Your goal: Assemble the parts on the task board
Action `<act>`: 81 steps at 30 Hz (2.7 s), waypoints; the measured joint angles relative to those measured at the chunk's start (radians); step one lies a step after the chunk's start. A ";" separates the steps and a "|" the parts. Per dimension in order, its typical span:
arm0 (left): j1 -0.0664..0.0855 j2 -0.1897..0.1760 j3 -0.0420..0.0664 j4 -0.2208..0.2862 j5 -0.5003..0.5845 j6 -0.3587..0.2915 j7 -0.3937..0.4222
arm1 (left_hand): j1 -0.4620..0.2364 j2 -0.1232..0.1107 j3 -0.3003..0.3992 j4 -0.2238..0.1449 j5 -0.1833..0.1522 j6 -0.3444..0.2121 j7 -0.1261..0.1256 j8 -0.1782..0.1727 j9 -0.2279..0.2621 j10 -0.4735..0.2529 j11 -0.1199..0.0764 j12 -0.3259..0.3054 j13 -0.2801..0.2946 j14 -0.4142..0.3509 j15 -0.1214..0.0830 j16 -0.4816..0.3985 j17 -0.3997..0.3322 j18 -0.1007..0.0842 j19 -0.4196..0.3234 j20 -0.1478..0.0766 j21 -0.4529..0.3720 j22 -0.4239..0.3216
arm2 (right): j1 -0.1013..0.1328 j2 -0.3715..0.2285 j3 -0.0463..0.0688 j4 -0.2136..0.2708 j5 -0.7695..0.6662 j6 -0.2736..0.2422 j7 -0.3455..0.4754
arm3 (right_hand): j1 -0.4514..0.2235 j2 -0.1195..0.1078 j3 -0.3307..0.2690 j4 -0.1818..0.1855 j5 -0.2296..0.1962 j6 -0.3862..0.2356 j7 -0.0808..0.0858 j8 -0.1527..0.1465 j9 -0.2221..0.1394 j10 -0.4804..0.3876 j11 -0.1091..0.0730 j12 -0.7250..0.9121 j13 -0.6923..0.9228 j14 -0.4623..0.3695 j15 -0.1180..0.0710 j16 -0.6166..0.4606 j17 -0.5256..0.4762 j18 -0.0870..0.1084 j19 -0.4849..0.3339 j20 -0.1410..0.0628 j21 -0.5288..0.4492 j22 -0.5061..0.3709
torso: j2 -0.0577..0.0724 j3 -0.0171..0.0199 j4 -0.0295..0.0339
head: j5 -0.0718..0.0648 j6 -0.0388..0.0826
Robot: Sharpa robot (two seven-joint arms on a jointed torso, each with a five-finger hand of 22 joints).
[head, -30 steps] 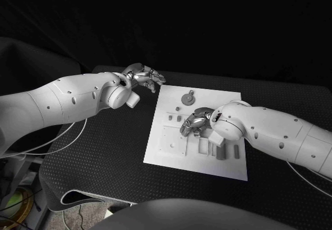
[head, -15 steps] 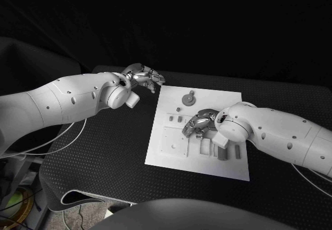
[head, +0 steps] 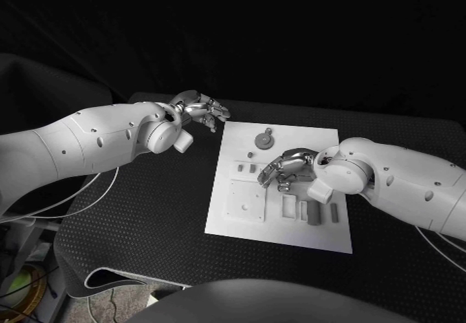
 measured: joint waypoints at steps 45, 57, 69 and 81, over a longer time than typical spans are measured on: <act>-0.016 -0.001 -0.061 0.087 -0.006 0.575 -0.003 | -0.097 0.001 -0.239 -0.004 -0.026 -0.054 -0.062 -0.014 -0.007 -0.058 0.006 0.000 -0.018 -0.064 0.011 -0.013 0.014 0.007 -0.049 0.012 -0.047 0.011 | -0.049 -0.075 0.159 0.066 0.141 0.187 0.147 | -0.006 0.007 -0.005 0.000 0.001 -0.002 -0.002 -0.005 0.002 -0.007 0.001 0.001 0.000 -0.006 0.001 -0.004 0.000 0.000 -0.002 0.002 0.000 0.000 | -0.006 0.0007 0.0018 | -0.020 0.063; -0.017 0.002 -0.067 0.109 -0.022 0.656 -0.035 | -0.043 0.055 -0.256 -0.007 -0.026 -0.088 -0.089 -0.024 -0.008 -0.069 0.007 0.000 -0.016 -0.071 0.011 -0.013 0.019 0.007 -0.050 0.014 -0.056 0.010 | -0.059 -0.078 0.171 0.064 0.145 0.205 0.163 | -0.006 0.007 -0.005 0.000 0.005 -0.004 -0.004 -0.006 0.004 -0.003 0.003 0.000 0.000 -0.010 0.000 -0.004 0.000 0.000 -0.002 0.003 0.000 0.000 | -0.005 -0.0001 0.0013 | -0.028 0.060; -0.017 0.000 -0.067 0.115 -0.013 0.665 -0.025 | 0.075 0.133 -0.293 -0.008 -0.026 -0.135 -0.129 -0.037 -0.009 -0.088 -0.006 0.000 -0.013 -0.086 0.010 -0.012 0.022 0.013 -0.058 0.014 -0.069 0.013 | -0.060 -0.077 0.172 0.062 0.146 0.213 0.163 | -0.006 0.006 -0.007 -0.002 0.005 -0.004 -0.004 -0.003 0.004 -0.002 0.001 -0.003 0.000 -0.010 0.000 -0.004 0.000 0.000 -0.002 0.003 0.000 0.000 | -0.005 -0.0020 0.0024 | -0.032 0.058; -0.017 -0.003 -0.067 0.122 0.021 0.658 -0.005 | 0.075 0.133 -0.293 -0.008 -0.026 -0.135 -0.129 -0.037 -0.009 -0.088 -0.006 0.000 -0.013 -0.086 0.010 -0.012 0.023 0.013 -0.059 0.016 -0.070 0.013 | -0.061 -0.073 0.172 0.044 0.147 0.217 0.162 | -0.006 0.006 -0.005 0.000 0.005 -0.002 -0.002 -0.003 0.003 -0.004 0.000 -0.005 0.001 -0.009 0.002 -0.004 0.000 0.000 -0.003 0.004 0.000 0.000 | -0.005 -0.0026 0.0027 | -0.033 0.058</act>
